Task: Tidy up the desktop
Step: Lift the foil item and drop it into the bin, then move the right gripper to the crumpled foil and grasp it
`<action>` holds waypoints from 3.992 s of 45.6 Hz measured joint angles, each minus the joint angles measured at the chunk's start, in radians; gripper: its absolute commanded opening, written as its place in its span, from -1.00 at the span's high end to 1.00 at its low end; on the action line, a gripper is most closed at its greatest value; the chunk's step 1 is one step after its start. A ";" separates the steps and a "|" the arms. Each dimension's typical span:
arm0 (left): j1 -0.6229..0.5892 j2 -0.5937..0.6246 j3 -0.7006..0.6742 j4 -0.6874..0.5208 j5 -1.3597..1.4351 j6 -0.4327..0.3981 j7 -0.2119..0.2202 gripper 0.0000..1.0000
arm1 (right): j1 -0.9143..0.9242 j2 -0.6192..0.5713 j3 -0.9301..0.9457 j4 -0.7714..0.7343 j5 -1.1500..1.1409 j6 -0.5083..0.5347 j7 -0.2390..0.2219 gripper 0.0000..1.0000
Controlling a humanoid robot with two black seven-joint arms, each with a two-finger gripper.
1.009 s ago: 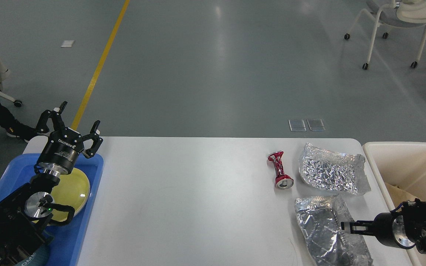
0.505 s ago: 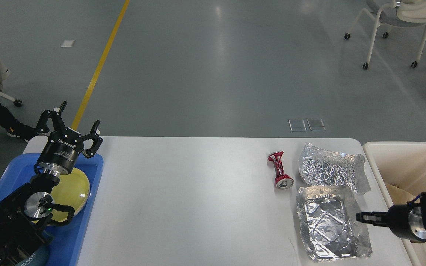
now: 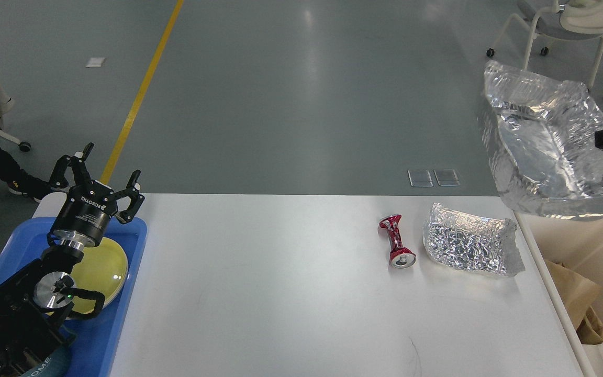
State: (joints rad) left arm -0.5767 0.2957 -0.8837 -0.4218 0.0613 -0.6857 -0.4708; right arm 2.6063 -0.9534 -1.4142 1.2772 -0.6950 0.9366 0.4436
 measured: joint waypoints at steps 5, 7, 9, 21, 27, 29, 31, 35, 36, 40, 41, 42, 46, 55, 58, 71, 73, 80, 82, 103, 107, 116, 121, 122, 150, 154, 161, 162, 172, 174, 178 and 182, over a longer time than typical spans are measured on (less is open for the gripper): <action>0.000 -0.001 0.000 0.000 0.000 0.000 0.000 -1.00 | -0.131 -0.038 0.007 -0.116 -0.088 -0.079 -0.001 1.00; 0.000 -0.001 0.001 0.000 0.000 0.000 0.000 -1.00 | -0.201 -0.044 0.009 -0.161 -0.101 -0.131 0.000 1.00; 0.000 -0.001 0.001 0.000 0.000 0.000 0.000 -1.00 | -0.309 -0.046 0.010 -0.220 -0.109 -0.210 -0.001 1.00; 0.000 -0.003 0.002 0.000 0.000 0.000 -0.001 -1.00 | -1.075 0.004 0.071 -0.615 -0.023 -0.672 -0.001 1.00; 0.000 -0.002 0.002 0.000 0.000 0.000 -0.001 -1.00 | -1.476 0.081 0.152 -0.819 0.138 -0.773 -0.005 1.00; 0.000 -0.002 0.002 0.000 0.000 0.000 -0.001 -1.00 | -1.586 0.115 0.170 -0.894 0.188 -0.792 -0.005 1.00; 0.000 -0.002 0.002 0.000 0.000 0.000 -0.001 -1.00 | -1.697 0.152 0.182 -0.974 0.241 -0.809 -0.005 1.00; 0.000 -0.002 0.002 0.000 0.000 0.000 -0.002 -1.00 | -1.858 0.212 0.193 -1.104 0.341 -0.845 -0.008 1.00; 0.000 -0.002 0.002 0.000 0.000 0.000 -0.002 -1.00 | -1.892 0.226 0.194 -1.132 0.367 -0.857 -0.010 1.00; 0.000 -0.002 0.002 0.000 0.000 0.000 -0.002 -1.00 | -1.956 0.258 0.194 -1.181 0.419 -0.885 -0.017 0.56; 0.000 -0.002 0.002 0.000 0.000 0.000 -0.002 -1.00 | -1.962 0.261 0.195 -1.186 0.425 -0.888 -0.018 -0.06; 0.000 -0.002 0.002 0.000 0.000 0.000 -0.002 -1.00 | -1.966 0.264 0.195 -1.188 0.429 -0.890 -0.019 -0.99; 0.000 -0.002 0.002 0.000 0.000 0.000 -0.002 -1.00 | -1.972 0.270 0.196 -1.192 0.439 -0.895 -0.020 -1.00; 0.000 -0.003 0.002 0.000 0.000 0.000 -0.002 -1.00 | -1.950 0.280 0.210 -1.178 0.449 -0.897 -0.012 -1.00; 0.000 -0.003 0.002 0.000 0.000 0.000 -0.002 -1.00 | -1.910 0.278 0.220 -1.138 0.449 -0.893 -0.007 -1.00; 0.000 -0.003 0.002 0.000 0.000 0.000 -0.002 -1.00 | -1.281 0.118 0.189 -0.535 0.367 -0.857 -0.007 -1.00; 0.000 -0.002 0.002 0.000 0.000 0.000 -0.002 -1.00 | -1.140 0.097 0.168 -0.453 0.328 -0.805 -0.009 -1.00; 0.000 -0.002 0.002 0.000 0.000 0.000 -0.002 -1.00 | -0.668 0.101 0.100 -0.286 0.234 -0.456 -0.010 -1.00; 0.000 -0.002 0.002 0.000 0.000 0.000 -0.002 -1.00 | -0.542 0.118 0.095 -0.256 0.216 -0.354 -0.009 -1.00; 0.000 -0.003 0.002 0.000 0.000 0.000 0.000 -1.00 | -0.233 0.240 0.120 -0.062 0.134 -0.044 -0.016 -1.00; 0.000 -0.003 0.002 0.000 0.000 0.000 -0.001 -1.00 | -0.441 0.259 0.112 -0.150 0.131 -0.264 -0.019 -1.00; 0.000 -0.002 0.002 0.000 0.000 0.000 -0.001 -1.00 | -0.914 0.363 0.153 -0.420 0.212 -0.567 -0.020 -1.00; 0.000 -0.002 0.003 0.000 0.000 0.000 -0.001 -1.00 | -1.177 0.444 0.196 -0.578 0.330 -0.690 -0.028 -1.00; 0.000 -0.002 0.003 0.000 0.000 0.000 -0.001 -1.00 | -1.237 0.471 0.202 -0.619 0.352 -0.714 -0.034 -1.00; 0.000 -0.003 0.003 0.000 0.000 0.000 -0.001 -1.00 | -1.753 0.675 0.323 -1.038 0.416 -0.963 -0.251 -0.34; 0.000 -0.003 0.003 0.000 0.000 0.000 -0.002 -1.00 | -1.769 0.683 0.352 -1.050 0.418 -0.974 -0.252 0.12; 0.000 -0.002 0.003 0.000 0.000 0.000 -0.002 -1.00 | -1.779 0.686 0.377 -1.052 0.420 -0.976 -0.253 1.00; 0.000 -0.002 0.003 0.000 0.000 0.000 -0.002 -1.00 | -1.780 0.686 0.379 -1.052 0.420 -0.976 -0.254 1.00; 0.000 -0.002 0.003 0.000 0.000 0.000 -0.002 -1.00 | -1.781 0.685 0.386 -1.042 0.420 -0.962 -0.267 1.00; 0.000 -0.003 0.003 0.000 0.000 0.000 -0.002 -1.00 | -1.781 0.683 0.393 -1.039 0.420 -0.961 -0.268 1.00; 0.000 -0.003 0.003 0.000 0.000 0.000 -0.002 -1.00 | -1.781 0.679 0.420 -1.033 0.420 -0.957 -0.268 1.00; 0.000 -0.003 0.003 0.000 0.000 0.000 -0.002 -1.00 | -1.774 0.672 0.440 -1.015 0.420 -0.953 -0.268 1.00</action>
State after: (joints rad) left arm -0.5768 0.2931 -0.8810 -0.4218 0.0614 -0.6857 -0.4726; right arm 0.8319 -0.2809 -0.9745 0.2625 -0.2745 -0.0164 0.1760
